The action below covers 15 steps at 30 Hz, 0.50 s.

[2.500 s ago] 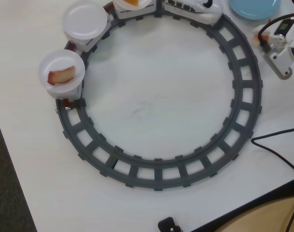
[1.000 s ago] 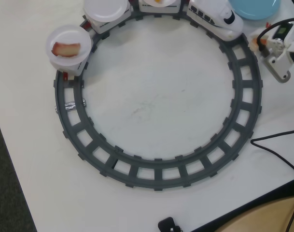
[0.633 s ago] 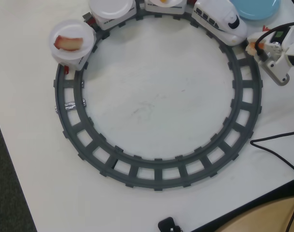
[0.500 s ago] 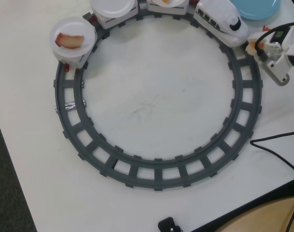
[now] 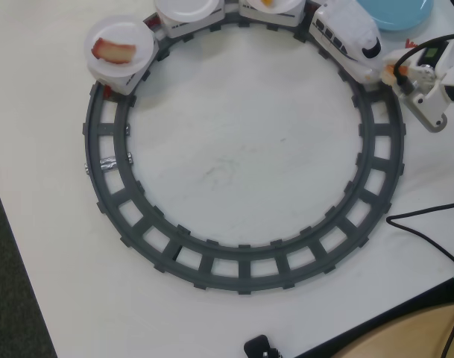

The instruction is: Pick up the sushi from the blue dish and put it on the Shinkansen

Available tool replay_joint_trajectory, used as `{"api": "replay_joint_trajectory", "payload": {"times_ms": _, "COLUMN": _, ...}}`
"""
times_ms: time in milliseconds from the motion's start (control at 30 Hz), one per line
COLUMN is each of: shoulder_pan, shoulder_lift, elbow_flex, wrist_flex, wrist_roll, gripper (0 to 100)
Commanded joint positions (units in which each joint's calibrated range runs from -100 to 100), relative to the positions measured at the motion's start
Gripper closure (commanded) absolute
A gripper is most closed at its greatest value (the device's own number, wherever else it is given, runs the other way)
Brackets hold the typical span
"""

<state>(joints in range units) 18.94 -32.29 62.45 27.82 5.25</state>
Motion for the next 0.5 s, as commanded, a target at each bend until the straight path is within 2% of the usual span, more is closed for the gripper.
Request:
{"api": "replay_joint_trajectory", "payload": {"times_ms": 0, "shoulder_pan": -0.37, "shoulder_lift": -2.15, "elbow_flex": -0.33, "wrist_flex": -0.99, "wrist_roll": -0.27, "gripper": 98}}
{"api": "replay_joint_trajectory", "payload": {"times_ms": 233, "shoulder_pan": -3.98, "shoulder_lift": -2.15, "elbow_flex": -1.05, "wrist_flex": -6.9, "wrist_roll": -2.11, "gripper": 98}}
{"api": "replay_joint_trajectory", "payload": {"times_ms": 467, "shoulder_pan": -4.51, "shoulder_lift": -2.15, "elbow_flex": -1.86, "wrist_flex": -7.33, "wrist_roll": -1.58, "gripper": 98}}
